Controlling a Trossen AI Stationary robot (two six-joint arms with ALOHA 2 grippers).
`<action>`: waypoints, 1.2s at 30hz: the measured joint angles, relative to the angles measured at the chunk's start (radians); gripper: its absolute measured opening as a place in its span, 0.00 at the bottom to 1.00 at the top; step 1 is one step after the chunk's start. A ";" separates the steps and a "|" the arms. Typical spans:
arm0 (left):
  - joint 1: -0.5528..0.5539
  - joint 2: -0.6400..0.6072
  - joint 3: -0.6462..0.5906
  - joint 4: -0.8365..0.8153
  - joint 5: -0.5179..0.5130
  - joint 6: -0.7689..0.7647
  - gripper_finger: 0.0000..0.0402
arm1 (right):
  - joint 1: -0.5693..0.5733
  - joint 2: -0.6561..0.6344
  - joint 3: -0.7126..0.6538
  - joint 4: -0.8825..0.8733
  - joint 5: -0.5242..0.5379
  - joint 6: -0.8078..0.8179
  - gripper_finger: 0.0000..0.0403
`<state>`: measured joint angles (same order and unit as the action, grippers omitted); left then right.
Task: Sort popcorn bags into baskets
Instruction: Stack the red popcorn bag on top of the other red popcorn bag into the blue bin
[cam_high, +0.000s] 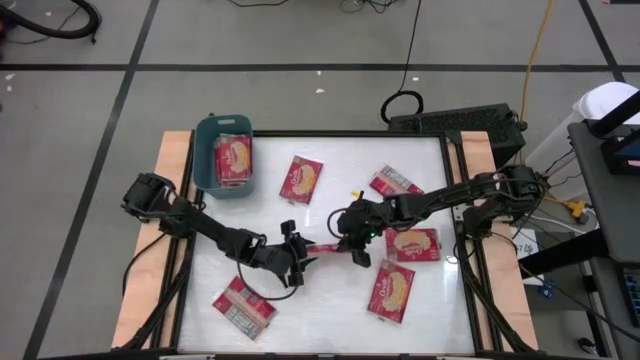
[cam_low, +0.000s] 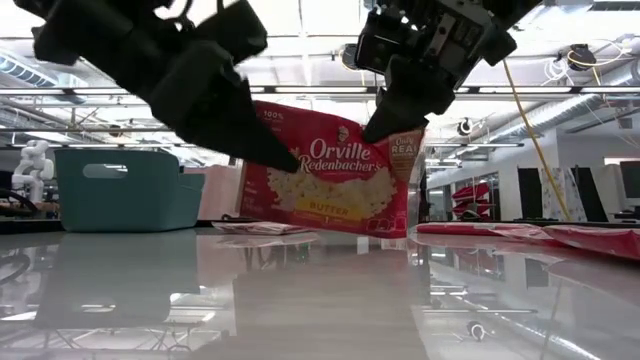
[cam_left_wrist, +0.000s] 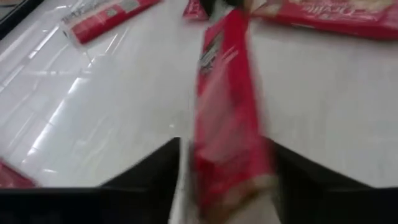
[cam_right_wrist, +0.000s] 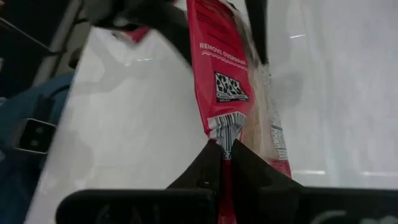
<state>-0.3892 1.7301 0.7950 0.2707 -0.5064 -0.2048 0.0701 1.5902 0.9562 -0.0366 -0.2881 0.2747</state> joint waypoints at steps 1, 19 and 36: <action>0.002 0.002 0.000 0.000 0.000 0.001 0.44 | -0.003 0.000 0.000 0.002 -0.006 0.002 0.01; 0.058 -0.011 0.001 -0.153 -0.088 -0.224 0.05 | 0.073 -0.110 0.002 -0.046 0.509 0.093 0.45; 0.059 -0.044 0.000 -0.039 -0.159 -0.358 0.06 | 0.184 -0.103 -0.277 0.403 0.851 0.104 0.51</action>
<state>-0.3306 1.6859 0.7948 0.2314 -0.6650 -0.5630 0.2542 1.4869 0.6790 0.3663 0.5629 0.3789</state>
